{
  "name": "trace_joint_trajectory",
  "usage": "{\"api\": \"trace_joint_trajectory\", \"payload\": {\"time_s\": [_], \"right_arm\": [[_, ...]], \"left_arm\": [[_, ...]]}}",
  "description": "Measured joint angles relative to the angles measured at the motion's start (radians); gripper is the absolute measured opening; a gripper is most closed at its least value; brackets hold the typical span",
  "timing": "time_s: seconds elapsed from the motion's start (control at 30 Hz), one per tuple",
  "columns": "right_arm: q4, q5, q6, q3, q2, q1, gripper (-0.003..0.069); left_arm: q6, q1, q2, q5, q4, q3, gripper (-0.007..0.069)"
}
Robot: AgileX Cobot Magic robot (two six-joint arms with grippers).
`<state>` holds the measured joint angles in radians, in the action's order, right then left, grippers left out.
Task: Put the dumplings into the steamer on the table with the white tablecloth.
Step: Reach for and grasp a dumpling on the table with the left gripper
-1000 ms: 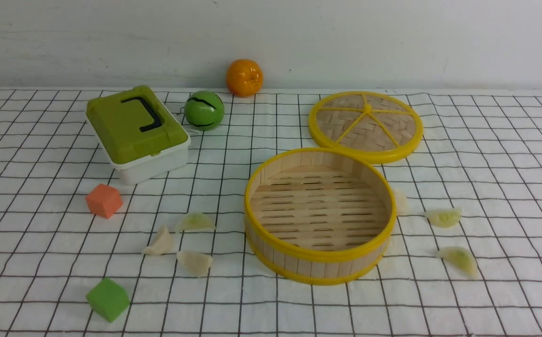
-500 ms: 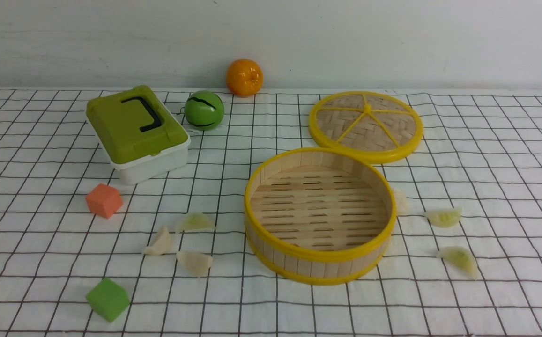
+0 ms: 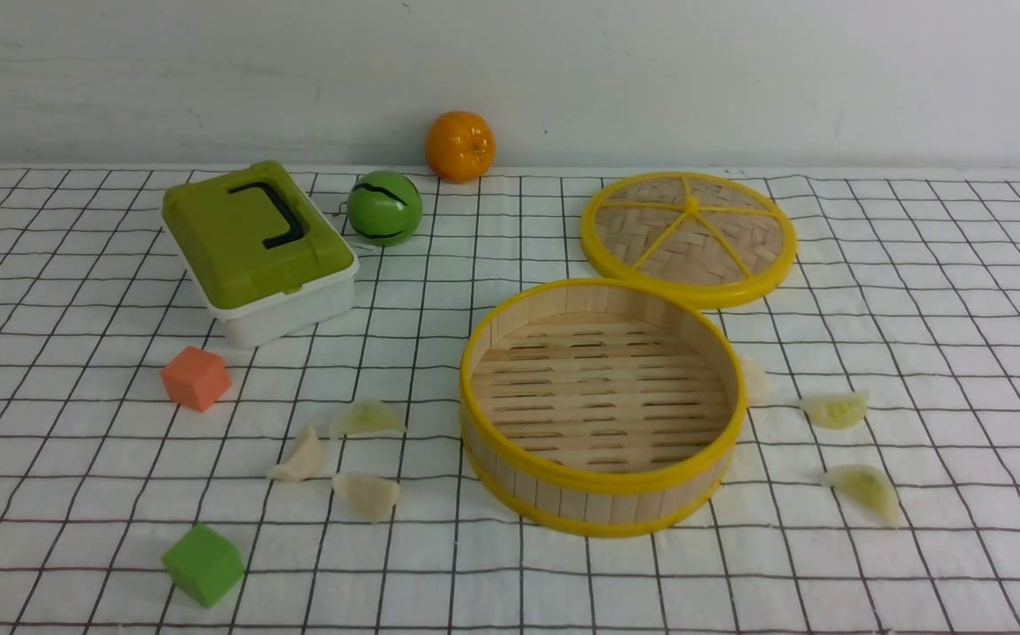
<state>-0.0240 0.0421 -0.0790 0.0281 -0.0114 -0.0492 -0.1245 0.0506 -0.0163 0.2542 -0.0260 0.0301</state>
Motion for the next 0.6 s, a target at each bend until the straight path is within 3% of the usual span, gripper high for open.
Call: {"api": "trace_joint_trajectory", "payload": {"time_s": [0.1,0.23,0.4,0.47,0.6], "right_arm": [[0.000,0.128,-0.031,0.000,0.000,0.000,0.0239],[-0.009,0.345,-0.162,0.000,0.000,0.000,0.0239],[-0.009,0.410,-0.242,-0.003,0.000,0.000,0.0232],[-0.010,0.398,-0.248,-0.022,0.000,0.000,0.0200],[-0.006,0.348,-0.248,-0.105,0.000,0.000,0.0069]], "left_arm": [[-0.004,0.000,0.000,0.112,0.000,0.000,0.0237],[-0.076,0.000,0.000,0.271,0.004,0.000,0.0237],[-0.203,0.000,0.000,0.330,0.087,-0.009,0.0235],[-0.236,0.000,0.000,0.296,0.101,-0.054,0.0218],[-0.251,0.000,0.013,0.196,0.057,-0.180,0.0127]]}}
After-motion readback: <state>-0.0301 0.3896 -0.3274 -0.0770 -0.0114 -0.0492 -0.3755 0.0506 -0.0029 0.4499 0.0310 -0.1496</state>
